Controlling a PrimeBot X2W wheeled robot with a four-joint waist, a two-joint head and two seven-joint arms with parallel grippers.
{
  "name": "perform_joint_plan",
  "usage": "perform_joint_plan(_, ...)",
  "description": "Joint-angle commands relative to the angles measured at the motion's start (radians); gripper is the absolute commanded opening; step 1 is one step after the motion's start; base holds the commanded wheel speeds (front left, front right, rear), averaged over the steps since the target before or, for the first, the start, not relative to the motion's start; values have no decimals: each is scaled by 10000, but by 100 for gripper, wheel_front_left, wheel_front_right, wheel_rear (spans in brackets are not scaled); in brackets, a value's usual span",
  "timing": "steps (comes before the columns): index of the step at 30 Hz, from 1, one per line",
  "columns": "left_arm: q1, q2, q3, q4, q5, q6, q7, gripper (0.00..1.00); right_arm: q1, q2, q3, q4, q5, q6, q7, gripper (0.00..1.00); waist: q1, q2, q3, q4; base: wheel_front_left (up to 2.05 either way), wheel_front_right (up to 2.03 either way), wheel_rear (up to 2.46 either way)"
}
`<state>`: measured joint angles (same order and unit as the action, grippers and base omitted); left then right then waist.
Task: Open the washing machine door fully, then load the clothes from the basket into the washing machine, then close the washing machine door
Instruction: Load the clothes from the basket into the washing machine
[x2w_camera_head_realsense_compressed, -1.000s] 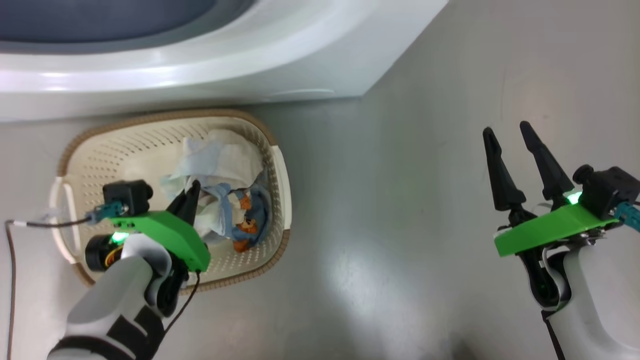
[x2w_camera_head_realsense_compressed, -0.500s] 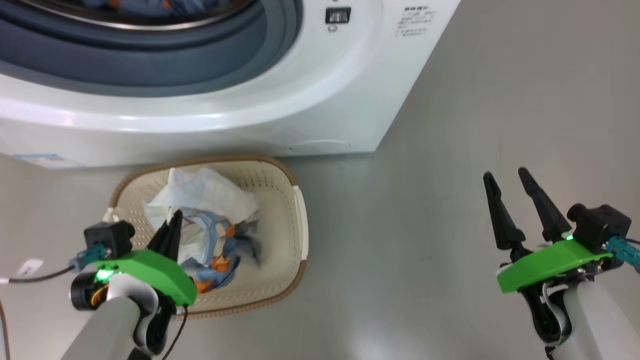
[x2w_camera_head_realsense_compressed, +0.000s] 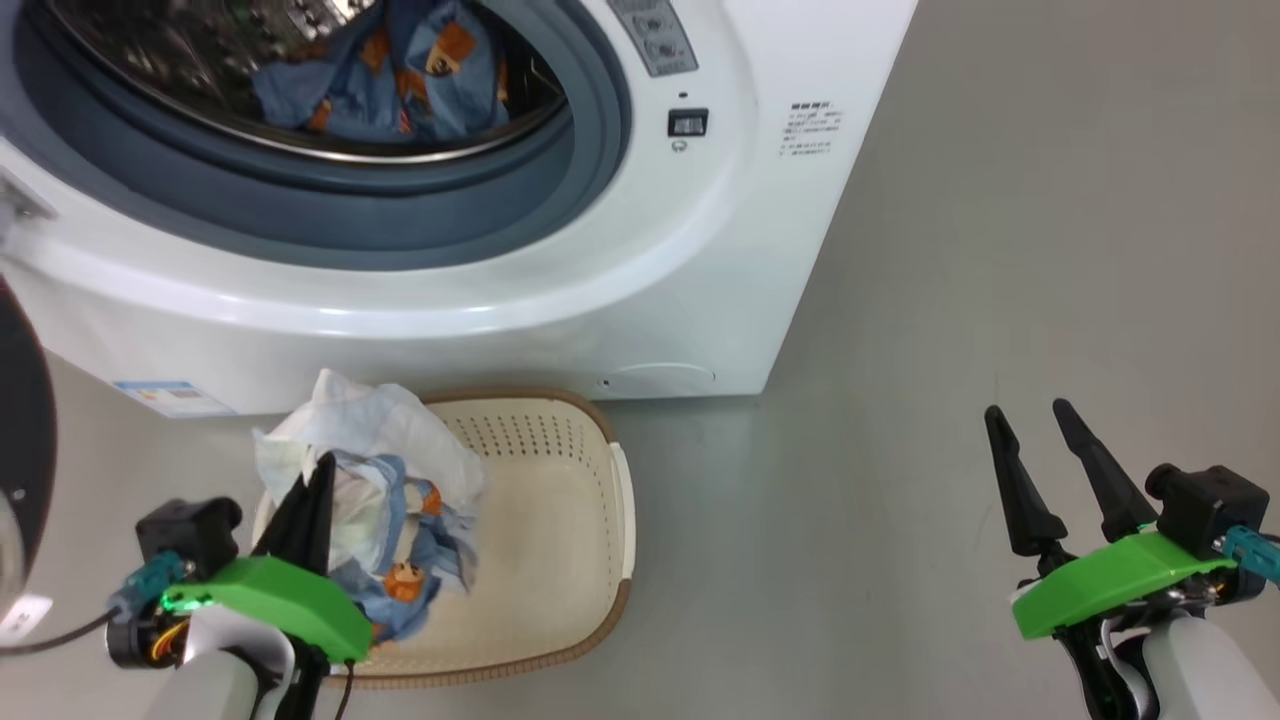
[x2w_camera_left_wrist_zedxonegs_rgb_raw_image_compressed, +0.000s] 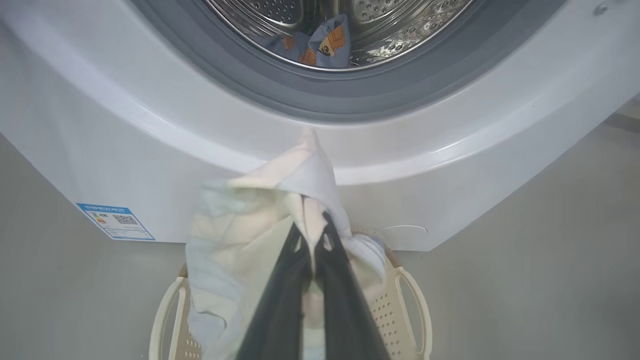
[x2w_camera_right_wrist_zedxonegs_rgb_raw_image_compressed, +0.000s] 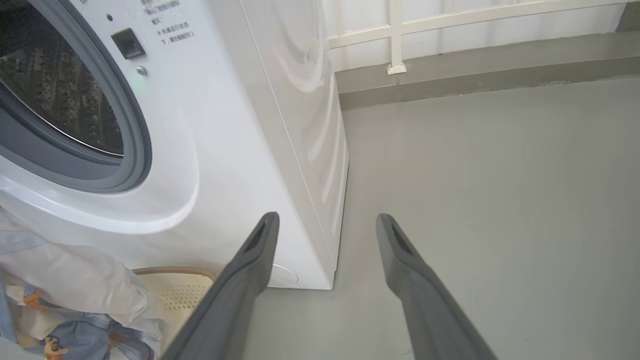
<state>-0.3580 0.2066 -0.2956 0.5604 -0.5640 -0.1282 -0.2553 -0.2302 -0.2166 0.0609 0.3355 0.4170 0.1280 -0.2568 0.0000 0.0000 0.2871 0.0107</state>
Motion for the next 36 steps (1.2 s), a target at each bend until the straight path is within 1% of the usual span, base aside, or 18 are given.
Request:
perform_joint_plan(1,131,292,462,-330,150,-25,-65,0,242,-119,155,-188,110,27,-49,100,0,0,-303,43,0,0,0)
perform_joint_plan(7,953,239,1208,-1198,666,-25,-65,0,633,-111,6,-188,120,27,-49,100,0,0,-885,26,0,0,0)
perform_joint_plan(18,2568,32,2147,-2638,1429,-25,-65,0,1544,-149,-327,-232,197,27,-49,100,0,0,-1826,106,0,0,0)
perform_joint_plan(28,3730,-431,2748,-3819,1941,-25,-65,0,2023,-208,-575,-345,169,27,-49,100,0,0,-2088,129,0,0,0)
perform_joint_plan(36,3943,-704,2959,-4276,2089,-25,-65,0,2072,-188,-672,-444,120,27,-49,100,0,0,-1944,121,0,0,0)
